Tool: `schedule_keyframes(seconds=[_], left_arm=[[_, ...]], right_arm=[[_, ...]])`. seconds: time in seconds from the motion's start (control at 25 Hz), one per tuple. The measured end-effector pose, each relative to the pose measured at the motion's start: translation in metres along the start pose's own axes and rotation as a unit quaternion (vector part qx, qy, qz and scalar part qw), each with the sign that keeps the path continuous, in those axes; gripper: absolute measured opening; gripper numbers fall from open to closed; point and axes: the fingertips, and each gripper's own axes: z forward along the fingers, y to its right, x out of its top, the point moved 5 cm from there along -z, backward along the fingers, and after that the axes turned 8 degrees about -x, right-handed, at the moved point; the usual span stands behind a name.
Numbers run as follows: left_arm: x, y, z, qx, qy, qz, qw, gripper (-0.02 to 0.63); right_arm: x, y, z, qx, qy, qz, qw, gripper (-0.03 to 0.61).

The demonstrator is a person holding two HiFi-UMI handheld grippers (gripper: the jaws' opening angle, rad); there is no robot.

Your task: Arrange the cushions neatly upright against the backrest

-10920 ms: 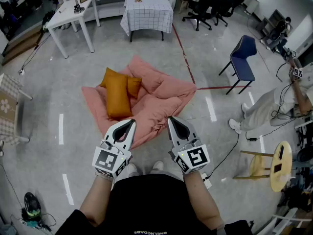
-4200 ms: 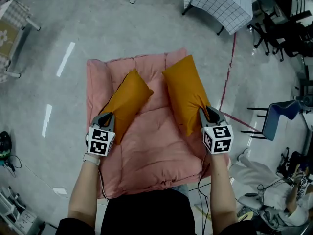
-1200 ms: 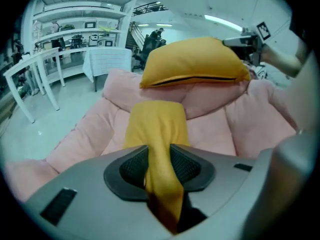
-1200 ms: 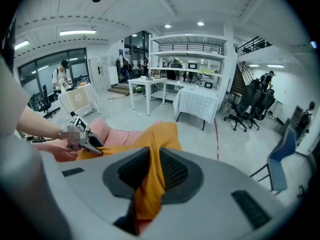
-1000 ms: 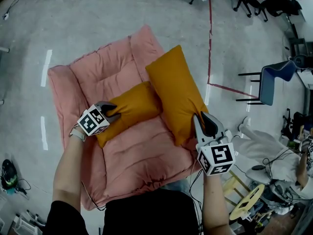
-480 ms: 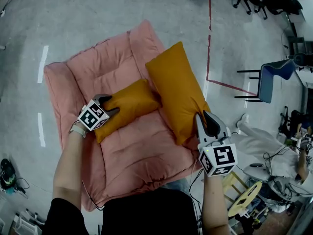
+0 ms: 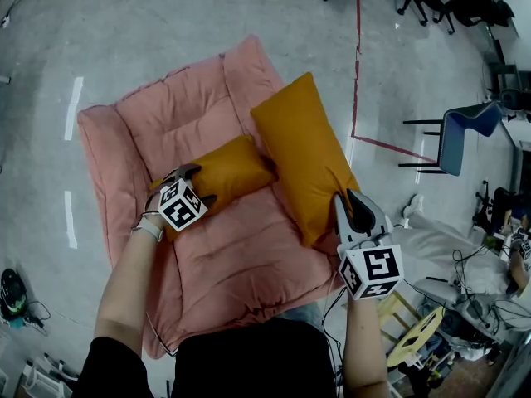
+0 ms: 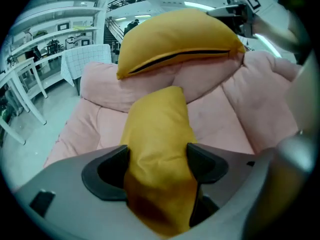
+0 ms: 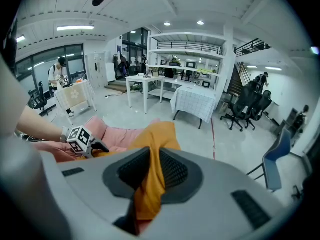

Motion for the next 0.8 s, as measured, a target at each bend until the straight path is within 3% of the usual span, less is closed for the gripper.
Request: schedule_keyframes(seconds=[0.16, 0.32, 0.6, 0.8], left_arm=[[-0.006, -0.010, 0.009, -0.003, 0.001, -0.022, 0.9998, 0.355], [-0.007, -0.015, 0.003, 0.014, 0.001, -0.006, 0.9999, 0.263], [-0.007, -0.026, -0.020, 0.062, 0.010, 0.016, 0.9979, 0.198], [-0.005, -0.029, -0.020, 0.024, -0.012, 0.068, 0.9973, 0.192]], right_arm=[[0.000, 0.001, 0.000, -0.001, 0.001, -0.002, 1.000, 0.071], [0.000, 0.000, -0.001, -0.004, 0.004, -0.003, 1.000, 0.071], [-0.003, -0.001, -0.003, -0.005, 0.004, 0.000, 1.000, 0.071], [-0.002, -0.001, -0.001, -0.005, 0.004, 0.000, 1.000, 0.071]])
